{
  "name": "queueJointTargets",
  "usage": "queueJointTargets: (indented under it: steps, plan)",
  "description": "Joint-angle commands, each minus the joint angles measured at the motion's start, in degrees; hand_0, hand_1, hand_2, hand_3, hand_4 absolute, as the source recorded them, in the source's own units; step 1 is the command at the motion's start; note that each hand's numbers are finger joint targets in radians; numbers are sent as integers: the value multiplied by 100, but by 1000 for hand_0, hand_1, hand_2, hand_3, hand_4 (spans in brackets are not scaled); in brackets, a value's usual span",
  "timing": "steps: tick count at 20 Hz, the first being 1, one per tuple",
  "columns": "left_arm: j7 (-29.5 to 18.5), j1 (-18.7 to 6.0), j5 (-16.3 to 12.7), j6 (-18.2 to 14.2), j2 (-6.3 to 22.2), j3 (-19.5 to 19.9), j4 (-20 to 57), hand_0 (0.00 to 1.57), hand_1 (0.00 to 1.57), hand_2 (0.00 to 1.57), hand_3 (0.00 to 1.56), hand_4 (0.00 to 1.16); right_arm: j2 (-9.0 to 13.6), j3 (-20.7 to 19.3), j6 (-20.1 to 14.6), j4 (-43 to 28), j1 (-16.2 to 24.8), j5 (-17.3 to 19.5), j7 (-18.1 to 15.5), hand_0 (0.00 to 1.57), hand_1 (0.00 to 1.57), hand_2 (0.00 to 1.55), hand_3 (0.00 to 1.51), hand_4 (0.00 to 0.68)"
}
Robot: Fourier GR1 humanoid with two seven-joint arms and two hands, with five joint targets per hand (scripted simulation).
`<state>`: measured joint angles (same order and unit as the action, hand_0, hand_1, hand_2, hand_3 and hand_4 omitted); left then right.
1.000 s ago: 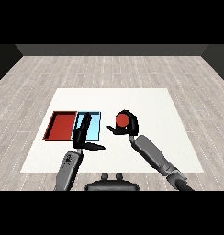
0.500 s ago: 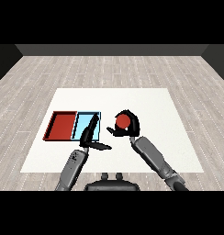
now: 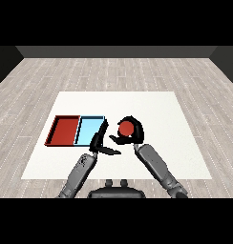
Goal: Pick the red can and put it in the red box
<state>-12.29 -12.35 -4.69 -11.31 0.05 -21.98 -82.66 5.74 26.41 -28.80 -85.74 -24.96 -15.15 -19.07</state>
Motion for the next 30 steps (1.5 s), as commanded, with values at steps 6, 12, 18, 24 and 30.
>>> queueJointTargets:
  steps: [6,12,18,24,30]
  plan:
    - [-26,-329,-406,-317,-5,-257,387,0,0,0,0,0,-560,-199,422,-65,350,705,-59,1469,1469,1437,1386,662]
    - [-68,-545,-665,-439,-5,-512,490,0,0,0,0,0,-571,-139,352,-41,235,337,-44,1440,1440,1431,1398,658]
    - [-504,-584,-1040,-698,-5,-927,840,0,0,0,0,0,-573,-33,579,28,467,210,-411,1515,1515,1457,1416,660]
    - [-954,-899,-1228,-232,-4,-600,1679,0,0,0,0,0,-573,116,151,5,31,-39,-112,1532,1532,1462,1417,658]
    - [-380,-975,-1276,-927,-2,-745,1158,0,0,0,0,0,-571,451,63,9,286,82,-371,1501,1501,1456,1401,638]
